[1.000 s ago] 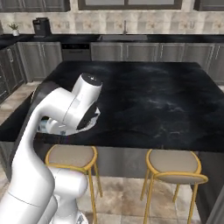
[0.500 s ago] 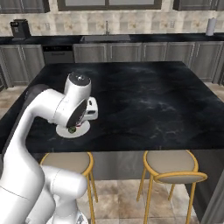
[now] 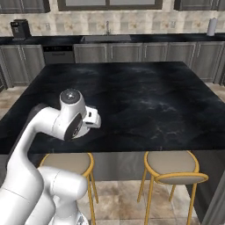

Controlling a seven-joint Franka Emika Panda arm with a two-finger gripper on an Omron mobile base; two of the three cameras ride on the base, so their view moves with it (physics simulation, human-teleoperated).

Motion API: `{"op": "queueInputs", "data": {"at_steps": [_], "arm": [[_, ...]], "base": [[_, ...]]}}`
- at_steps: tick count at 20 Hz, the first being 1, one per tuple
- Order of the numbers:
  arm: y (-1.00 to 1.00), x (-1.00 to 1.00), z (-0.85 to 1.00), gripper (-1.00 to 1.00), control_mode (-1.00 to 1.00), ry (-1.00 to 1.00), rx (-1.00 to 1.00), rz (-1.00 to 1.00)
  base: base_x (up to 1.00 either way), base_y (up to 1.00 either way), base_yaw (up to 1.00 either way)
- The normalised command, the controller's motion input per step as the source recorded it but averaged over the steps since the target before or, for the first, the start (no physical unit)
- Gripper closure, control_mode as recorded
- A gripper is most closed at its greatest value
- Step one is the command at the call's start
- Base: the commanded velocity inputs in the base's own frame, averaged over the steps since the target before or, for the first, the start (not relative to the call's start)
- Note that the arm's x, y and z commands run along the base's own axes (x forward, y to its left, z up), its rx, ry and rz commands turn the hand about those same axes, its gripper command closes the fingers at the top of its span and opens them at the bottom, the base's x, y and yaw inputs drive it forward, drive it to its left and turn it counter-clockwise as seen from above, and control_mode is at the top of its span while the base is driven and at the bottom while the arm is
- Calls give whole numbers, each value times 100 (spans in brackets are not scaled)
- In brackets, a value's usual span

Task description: Retrieve the tupperware and aluminum foil from the cabinet and place them on the dining counter near the plate with avocado and tomato to prepare for storing leftovers.

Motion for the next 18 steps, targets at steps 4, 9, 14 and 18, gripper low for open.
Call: {"op": "queueInputs", "data": {"at_steps": [4,9,14,18], "arm": [[-3,63,-44,100,-100,6,0,-15],[-2,61,-32,100,-100,9,0,-4],[0,59,-27,100,-100,7,0,0],[-2,56,-31,100,-100,6,0,0]], "base": [[0,0,0],[0,0,0],[0,0,0],[0,0,0]]}}
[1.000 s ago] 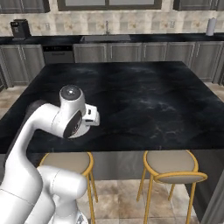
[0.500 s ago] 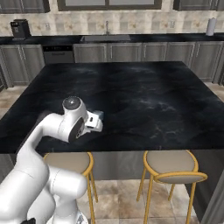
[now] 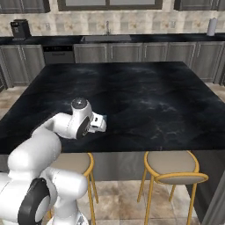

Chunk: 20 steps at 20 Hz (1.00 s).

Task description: Retrieve the tupperware and aluminum foil from the cabinet and place them on the dining counter near the plate with avocado and tomato to prepare for storing leftovers.

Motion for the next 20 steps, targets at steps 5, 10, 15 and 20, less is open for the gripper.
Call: {"op": "queueInputs", "data": {"at_steps": [5,10,15,20], "arm": [[-9,50,-48,100,-100,2,0,0],[-10,45,-55,100,-100,0,0,0],[-2,38,-58,-100,-100,0,0,0],[0,-3,-13,-100,-100,0,0,1]], "base": [[0,0,0],[0,0,0],[0,0,0],[0,0,0]]}}
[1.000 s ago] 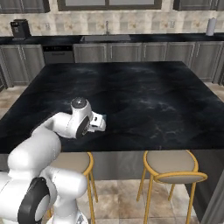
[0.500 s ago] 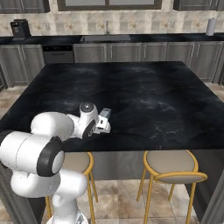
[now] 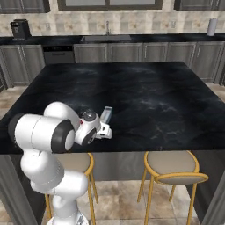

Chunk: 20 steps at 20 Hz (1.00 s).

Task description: Retrieve the tupperware and aluminum foil from the cabinet and place them on the dining counter near the plate with avocado and tomato to prepare for storing leftovers.

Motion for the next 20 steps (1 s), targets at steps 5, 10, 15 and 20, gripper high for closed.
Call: {"op": "queueInputs", "data": {"at_steps": [5,10,15,20], "arm": [[0,-29,29,-100,-100,-2,0,0],[0,-48,77,-100,-100,-20,0,0],[0,-39,100,-100,-100,-24,0,0],[0,-55,100,-100,-100,-8,-1,0]], "base": [[0,0,0],[0,0,0],[0,0,0],[0,0,0]]}}
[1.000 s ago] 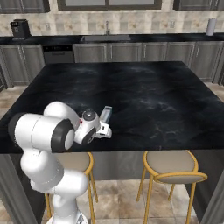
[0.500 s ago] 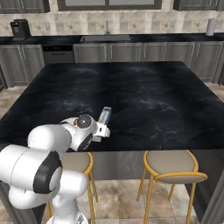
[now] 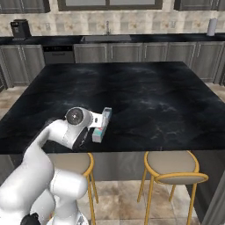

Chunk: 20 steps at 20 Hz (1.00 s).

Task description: Retrieve the tupperware and aluminum foil from the cabinet and place them on the dining counter near the plate with avocado and tomato to prepare for storing leftovers.

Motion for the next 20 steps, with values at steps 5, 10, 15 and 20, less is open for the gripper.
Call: {"op": "queueInputs", "data": {"at_steps": [5,10,15,20], "arm": [[0,-100,84,-100,-100,3,-1,0],[2,-97,73,-100,-100,14,-1,0],[6,-68,71,-100,-100,21,-2,0],[0,-35,61,-100,-100,21,-2,0]], "base": [[0,0,0],[0,0,0],[0,0,0],[0,0,0]]}}
